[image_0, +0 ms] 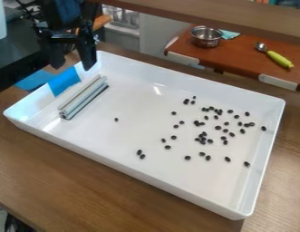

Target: Sweep into pile

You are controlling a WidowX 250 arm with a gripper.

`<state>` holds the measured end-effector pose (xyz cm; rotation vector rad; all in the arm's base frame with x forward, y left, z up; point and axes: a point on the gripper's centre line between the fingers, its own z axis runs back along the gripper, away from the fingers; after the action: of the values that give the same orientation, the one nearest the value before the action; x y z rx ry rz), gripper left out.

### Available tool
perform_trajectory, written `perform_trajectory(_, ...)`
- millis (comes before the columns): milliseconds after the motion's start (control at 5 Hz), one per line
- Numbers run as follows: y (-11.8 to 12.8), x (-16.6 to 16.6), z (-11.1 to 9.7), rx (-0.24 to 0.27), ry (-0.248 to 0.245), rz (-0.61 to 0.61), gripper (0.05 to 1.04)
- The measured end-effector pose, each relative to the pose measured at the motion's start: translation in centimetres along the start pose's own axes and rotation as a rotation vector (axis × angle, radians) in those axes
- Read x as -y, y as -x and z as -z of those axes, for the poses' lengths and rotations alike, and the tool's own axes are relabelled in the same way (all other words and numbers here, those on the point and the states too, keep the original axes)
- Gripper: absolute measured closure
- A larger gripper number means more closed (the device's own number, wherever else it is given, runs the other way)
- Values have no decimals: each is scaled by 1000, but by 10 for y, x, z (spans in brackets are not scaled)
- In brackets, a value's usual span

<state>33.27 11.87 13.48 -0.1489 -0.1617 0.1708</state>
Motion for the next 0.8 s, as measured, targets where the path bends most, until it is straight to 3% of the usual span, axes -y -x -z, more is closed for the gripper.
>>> perform_trajectory(200,0,-2,10,-24,4,-4,83)
perform_trajectory(400,-3,-1,12,-14,-20,29,83)
perform_trajectory(800,-15,-10,25,45,-62,112,83)
